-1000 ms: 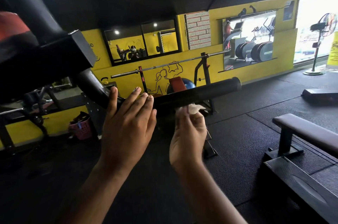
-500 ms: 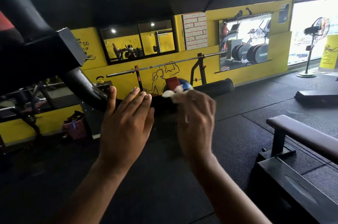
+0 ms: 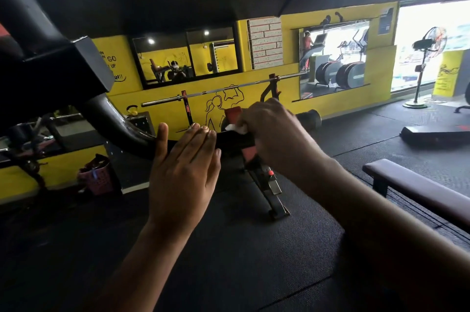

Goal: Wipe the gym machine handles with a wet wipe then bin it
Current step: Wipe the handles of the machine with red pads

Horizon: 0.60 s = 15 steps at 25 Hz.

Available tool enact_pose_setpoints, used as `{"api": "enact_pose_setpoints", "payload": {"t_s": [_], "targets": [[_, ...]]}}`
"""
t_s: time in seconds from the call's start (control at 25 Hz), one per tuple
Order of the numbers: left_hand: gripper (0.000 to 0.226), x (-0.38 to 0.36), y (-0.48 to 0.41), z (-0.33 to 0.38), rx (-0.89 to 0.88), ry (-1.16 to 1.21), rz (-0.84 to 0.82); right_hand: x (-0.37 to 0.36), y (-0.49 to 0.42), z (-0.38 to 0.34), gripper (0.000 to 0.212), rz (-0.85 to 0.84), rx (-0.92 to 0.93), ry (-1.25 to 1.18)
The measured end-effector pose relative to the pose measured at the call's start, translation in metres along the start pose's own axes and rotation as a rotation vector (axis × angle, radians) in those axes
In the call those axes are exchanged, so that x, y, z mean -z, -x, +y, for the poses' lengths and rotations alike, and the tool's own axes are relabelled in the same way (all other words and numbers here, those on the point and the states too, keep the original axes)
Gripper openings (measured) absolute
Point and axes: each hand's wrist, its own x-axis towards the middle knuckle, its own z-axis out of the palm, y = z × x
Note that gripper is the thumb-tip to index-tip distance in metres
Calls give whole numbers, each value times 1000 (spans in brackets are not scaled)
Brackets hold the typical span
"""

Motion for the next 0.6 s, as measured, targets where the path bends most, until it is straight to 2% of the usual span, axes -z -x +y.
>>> {"api": "enact_pose_setpoints", "payload": {"t_s": [0.12, 0.24, 0.32, 0.44, 0.6], "targets": [[30, -3, -3, 2, -2, 17, 4, 16, -27, 16, 17, -270, 48, 72], [31, -6, -4, 7, 5, 29, 7, 24, -41, 18, 15, -396, 128, 44], [31, -7, -7, 10, 13, 30, 7, 22, -43, 17, 19, -397, 206, 93], [30, -9, -8, 13, 1, 34, 3, 23, -41, 24, 15, -285, 118, 183], [30, -10, -9, 16, 0, 35, 6, 8, -20, 13, 23, -175, 82, 47]]}}
